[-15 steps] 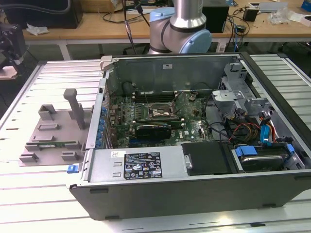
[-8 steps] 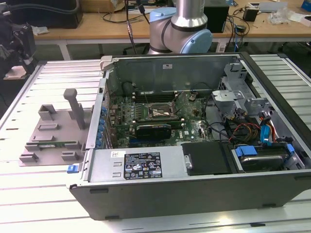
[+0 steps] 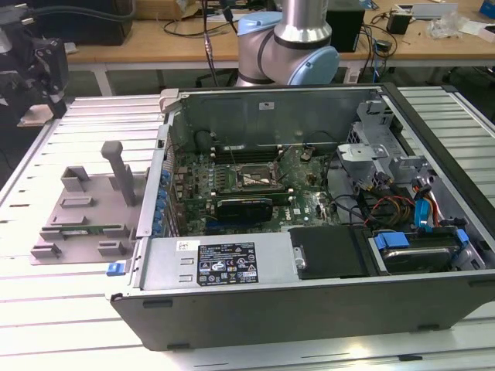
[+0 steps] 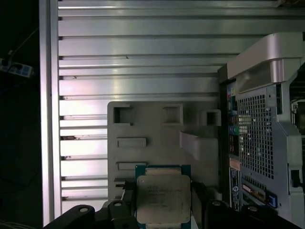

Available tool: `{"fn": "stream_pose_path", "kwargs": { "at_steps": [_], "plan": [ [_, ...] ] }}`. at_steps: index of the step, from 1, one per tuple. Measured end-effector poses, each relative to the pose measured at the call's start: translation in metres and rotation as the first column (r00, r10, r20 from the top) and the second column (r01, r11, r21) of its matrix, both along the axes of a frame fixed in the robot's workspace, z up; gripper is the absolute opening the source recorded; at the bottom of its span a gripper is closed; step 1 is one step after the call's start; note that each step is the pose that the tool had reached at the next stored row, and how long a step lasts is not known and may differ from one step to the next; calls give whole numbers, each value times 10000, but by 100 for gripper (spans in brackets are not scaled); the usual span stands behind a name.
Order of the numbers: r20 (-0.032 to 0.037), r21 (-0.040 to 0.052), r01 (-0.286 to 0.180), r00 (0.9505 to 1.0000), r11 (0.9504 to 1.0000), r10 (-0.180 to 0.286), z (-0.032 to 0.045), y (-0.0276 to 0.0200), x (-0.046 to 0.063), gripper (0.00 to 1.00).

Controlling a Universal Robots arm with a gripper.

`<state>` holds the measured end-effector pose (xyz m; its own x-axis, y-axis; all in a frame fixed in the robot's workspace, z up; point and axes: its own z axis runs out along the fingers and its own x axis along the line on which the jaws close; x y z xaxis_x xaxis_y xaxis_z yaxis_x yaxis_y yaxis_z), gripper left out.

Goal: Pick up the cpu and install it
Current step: 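Pick up the cpu and move it towards the insertion slot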

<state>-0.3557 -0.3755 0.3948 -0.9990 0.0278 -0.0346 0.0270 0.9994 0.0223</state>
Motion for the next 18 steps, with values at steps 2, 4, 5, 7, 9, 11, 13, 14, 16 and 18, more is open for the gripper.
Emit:
{"fn": "stream_pose_path", "kwargs": {
  "at_steps": [2, 4, 5, 7, 9, 11, 13, 14, 16, 18],
  "plan": [
    [-2, -1, 3, 10000, 10000, -3, 1, -1, 62, 55],
    [-4, 0, 5, 10000, 10000, -5, 0, -4, 149, 55],
    [-4, 0, 6, 10000, 10000, -6, 0, -5, 183, 55],
    [-6, -1, 8, 10000, 10000, -8, 1, -7, 274, 55],
    [-6, 0, 12, 10000, 10000, -12, 0, -8, 364, 55],
    [-7, -1, 15, 10000, 10000, -15, 0, -10, 448, 55],
    [-8, -1, 16, 10000, 10000, -16, 1, -12, 499, 55],
    [-9, -1, 16, 10000, 10000, -16, 1, -12, 523, 55],
    [-8, 0, 19, 10000, 10000, -19, 0, -13, 588, 55],
    [-9, -1, 22, 10000, 10000, -22, 0, -14, 659, 55]
  ]
}}
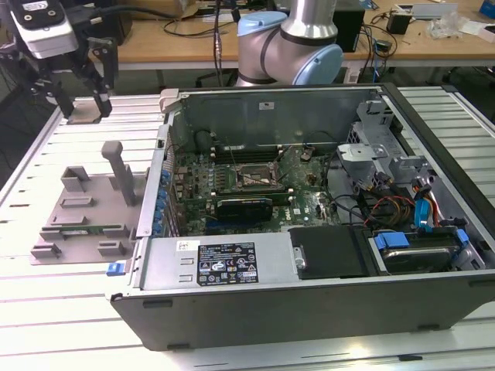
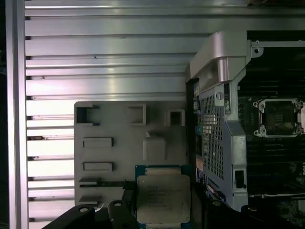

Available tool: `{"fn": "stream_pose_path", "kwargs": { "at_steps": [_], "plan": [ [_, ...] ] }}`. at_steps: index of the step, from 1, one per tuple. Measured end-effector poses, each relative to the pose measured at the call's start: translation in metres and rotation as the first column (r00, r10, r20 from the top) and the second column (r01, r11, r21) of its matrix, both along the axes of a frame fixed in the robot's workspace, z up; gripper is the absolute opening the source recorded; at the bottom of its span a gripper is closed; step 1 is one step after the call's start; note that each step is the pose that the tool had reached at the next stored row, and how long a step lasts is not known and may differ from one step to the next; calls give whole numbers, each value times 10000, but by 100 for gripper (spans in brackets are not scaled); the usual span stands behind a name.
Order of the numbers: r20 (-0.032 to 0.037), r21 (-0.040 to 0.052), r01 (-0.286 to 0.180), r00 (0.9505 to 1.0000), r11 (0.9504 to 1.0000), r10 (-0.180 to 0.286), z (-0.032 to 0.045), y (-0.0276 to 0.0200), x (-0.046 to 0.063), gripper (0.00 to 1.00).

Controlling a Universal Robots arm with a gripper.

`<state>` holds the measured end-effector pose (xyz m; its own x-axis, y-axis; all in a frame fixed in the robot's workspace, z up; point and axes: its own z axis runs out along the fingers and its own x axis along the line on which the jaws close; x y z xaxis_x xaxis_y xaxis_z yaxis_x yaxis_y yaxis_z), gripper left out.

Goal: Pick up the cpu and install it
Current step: 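Pick up the cpu and move it towards the insertion slot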

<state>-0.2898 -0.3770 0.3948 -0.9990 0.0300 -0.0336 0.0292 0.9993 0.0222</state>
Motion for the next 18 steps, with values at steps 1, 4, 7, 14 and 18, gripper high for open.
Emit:
{"fn": "stream_pose_path", "kwargs": {
  "at_steps": [1, 4, 7, 14, 18],
  "plan": [
    [-1, 0, 0, 10000, 10000, 0, 0, -1, 25, 55],
    [-1, 1, 1, 10000, 10000, -1, 0, -2, 146, 55],
    [-2, 0, 3, 10000, 10000, -3, 0, -4, 219, 55],
    [-5, 0, 6, 10000, 10000, -6, 0, -11, 493, 55],
    [-7, 0, 10, 10000, 10000, -10, 0, -16, 636, 55]
  ]
}}
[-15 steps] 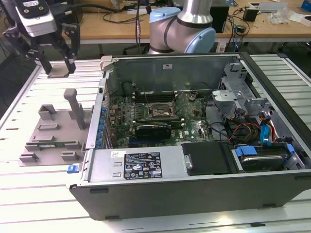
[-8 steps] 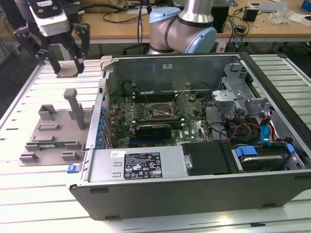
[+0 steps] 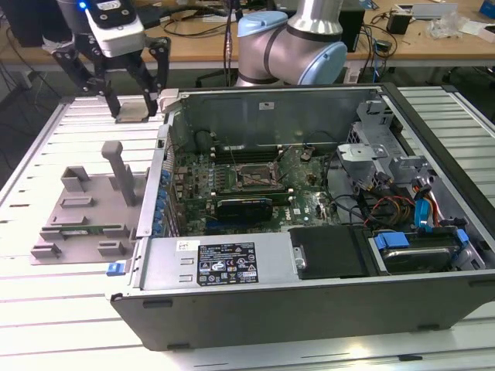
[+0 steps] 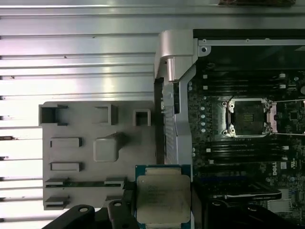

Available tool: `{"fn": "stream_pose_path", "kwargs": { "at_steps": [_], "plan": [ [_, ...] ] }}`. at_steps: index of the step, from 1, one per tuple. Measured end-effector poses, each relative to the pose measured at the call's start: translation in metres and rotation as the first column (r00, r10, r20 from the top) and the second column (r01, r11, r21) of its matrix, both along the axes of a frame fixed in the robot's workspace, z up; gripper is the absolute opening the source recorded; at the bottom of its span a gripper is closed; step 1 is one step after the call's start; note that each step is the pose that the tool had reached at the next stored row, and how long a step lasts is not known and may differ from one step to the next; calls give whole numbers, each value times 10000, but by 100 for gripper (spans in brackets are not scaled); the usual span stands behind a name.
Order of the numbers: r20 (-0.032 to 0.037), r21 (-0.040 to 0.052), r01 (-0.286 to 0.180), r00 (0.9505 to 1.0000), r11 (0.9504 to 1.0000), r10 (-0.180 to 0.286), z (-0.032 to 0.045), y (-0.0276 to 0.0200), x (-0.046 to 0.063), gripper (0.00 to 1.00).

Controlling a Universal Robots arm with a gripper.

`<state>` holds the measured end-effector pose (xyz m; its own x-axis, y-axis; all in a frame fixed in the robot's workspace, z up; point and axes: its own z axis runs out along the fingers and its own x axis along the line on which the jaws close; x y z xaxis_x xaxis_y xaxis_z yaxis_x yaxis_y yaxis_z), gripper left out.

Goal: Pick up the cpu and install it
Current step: 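Pick up the cpu and move it towards the insertion slot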

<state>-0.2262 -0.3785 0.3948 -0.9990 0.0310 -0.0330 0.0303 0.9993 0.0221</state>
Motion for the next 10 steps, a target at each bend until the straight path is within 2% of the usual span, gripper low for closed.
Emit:
{"fn": "stream_pose_path", "kwargs": {
  "at_steps": [4, 10],
  "plan": [
    [-2, 1, 3, 10000, 10000, -3, 0, -5, 199, 55],
    [-1, 1, 3, 10000, 10000, -3, 0, -8, 352, 55]
  ]
}}
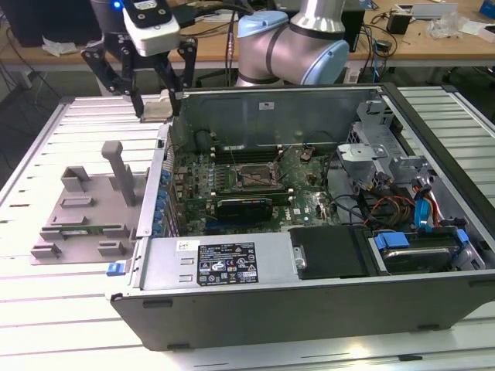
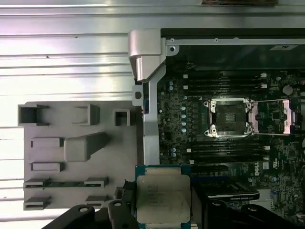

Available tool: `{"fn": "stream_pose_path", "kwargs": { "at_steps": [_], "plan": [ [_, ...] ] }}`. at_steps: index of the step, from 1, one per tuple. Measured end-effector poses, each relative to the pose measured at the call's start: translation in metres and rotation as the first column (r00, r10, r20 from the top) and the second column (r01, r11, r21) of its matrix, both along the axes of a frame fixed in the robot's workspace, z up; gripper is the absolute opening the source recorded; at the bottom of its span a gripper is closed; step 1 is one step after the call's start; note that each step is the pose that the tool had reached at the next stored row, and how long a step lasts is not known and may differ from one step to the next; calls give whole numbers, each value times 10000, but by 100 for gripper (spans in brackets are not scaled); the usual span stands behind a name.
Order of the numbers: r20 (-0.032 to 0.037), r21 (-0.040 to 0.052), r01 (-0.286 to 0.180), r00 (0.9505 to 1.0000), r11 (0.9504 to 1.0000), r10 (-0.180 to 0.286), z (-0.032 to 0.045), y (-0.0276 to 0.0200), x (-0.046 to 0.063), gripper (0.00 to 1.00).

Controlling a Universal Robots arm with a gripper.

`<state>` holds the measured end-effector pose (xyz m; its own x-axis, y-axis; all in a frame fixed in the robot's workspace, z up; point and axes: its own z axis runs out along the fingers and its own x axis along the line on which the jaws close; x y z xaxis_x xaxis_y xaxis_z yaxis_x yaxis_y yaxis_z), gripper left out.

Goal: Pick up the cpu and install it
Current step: 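Pick up the cpu and move it towards the insertion slot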

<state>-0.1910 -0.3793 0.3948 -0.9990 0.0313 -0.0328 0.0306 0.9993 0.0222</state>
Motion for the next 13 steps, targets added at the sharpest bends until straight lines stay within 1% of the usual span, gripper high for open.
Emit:
{"fn": "stream_pose_path", "kwargs": {
  "at_steps": [1, 10, 13],
  "plan": [
    [0, 0, 0, 10000, 10000, 0, 0, 0, 43, 55],
    [-1, -1, 1, 10000, 10000, -1, 0, -4, 276, 55],
    [0, 0, 3, 10000, 10000, -3, 0, -4, 379, 55]
  ]
}}
